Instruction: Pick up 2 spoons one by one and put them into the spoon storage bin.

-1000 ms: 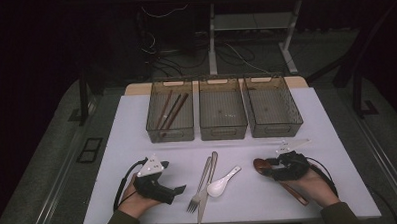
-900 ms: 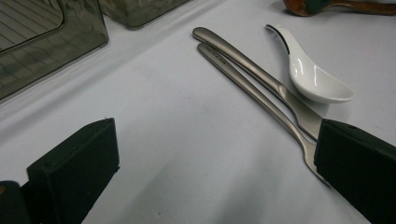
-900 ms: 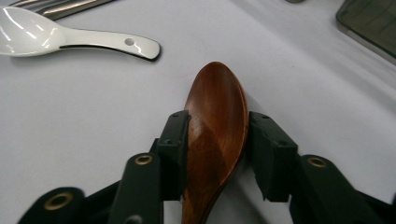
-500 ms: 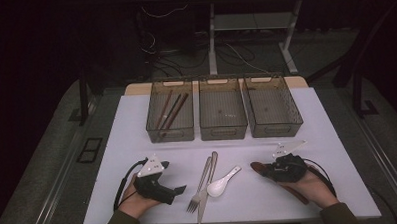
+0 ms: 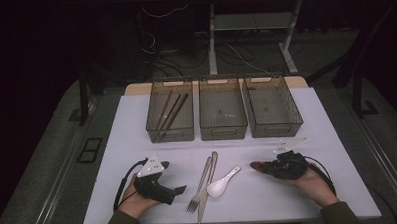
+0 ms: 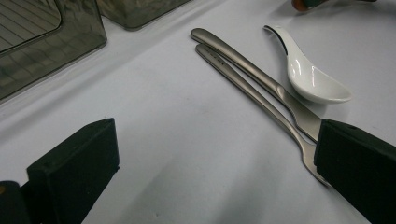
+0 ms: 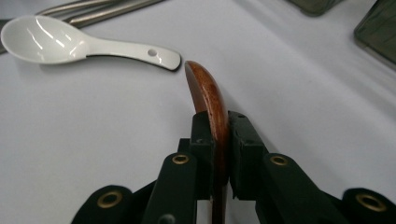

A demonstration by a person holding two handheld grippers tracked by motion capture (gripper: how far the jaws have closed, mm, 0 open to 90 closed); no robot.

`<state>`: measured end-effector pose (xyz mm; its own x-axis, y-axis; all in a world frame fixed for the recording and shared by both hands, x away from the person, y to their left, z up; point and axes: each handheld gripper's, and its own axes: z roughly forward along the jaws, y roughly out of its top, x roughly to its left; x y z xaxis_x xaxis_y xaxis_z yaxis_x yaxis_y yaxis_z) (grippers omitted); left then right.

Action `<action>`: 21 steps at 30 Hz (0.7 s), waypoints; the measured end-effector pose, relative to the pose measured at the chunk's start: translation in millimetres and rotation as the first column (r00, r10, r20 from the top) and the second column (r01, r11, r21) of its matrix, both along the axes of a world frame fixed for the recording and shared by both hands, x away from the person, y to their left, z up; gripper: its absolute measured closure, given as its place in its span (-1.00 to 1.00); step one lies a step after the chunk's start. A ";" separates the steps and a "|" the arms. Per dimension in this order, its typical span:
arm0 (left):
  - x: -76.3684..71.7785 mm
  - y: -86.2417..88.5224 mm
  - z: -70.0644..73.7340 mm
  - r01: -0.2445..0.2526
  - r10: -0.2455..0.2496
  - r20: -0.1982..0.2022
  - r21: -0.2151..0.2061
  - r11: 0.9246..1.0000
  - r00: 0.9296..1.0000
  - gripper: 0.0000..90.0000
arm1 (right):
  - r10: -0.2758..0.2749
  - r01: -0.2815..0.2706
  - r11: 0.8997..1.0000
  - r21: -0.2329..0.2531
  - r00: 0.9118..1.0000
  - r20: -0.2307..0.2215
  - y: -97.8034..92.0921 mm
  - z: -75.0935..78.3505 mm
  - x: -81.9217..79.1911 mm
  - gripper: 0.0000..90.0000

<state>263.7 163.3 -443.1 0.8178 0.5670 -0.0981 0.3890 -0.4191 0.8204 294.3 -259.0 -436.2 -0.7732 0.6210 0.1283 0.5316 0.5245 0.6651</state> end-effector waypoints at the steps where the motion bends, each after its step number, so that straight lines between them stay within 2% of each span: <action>1: 0.0 0.1 0.0 0.000 0.000 0.001 -0.001 1.000 1.000 -1.00 | -0.003 0.003 1.000 0.003 1.000 0.003 0.3 1.7 0.9 0.79; 12: 0.1 0.9 0.1 -0.003 0.003 0.001 -0.010 1.000 1.000 -1.00 | -0.038 0.036 0.998 0.057 0.999 0.033 8.4 19.1 14.4 0.79; 21: 0.2 1.7 0.6 -0.005 0.005 -0.001 -0.022 1.000 1.000 -1.00 | -0.083 0.074 0.990 0.117 0.994 0.070 18.9 39.3 28.1 0.79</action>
<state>263.9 165.0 -442.5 0.8146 0.5691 -0.1116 0.3922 -0.3988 0.8289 322.3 -240.0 -396.8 -0.7326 0.6648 0.1460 0.5150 0.4012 0.7575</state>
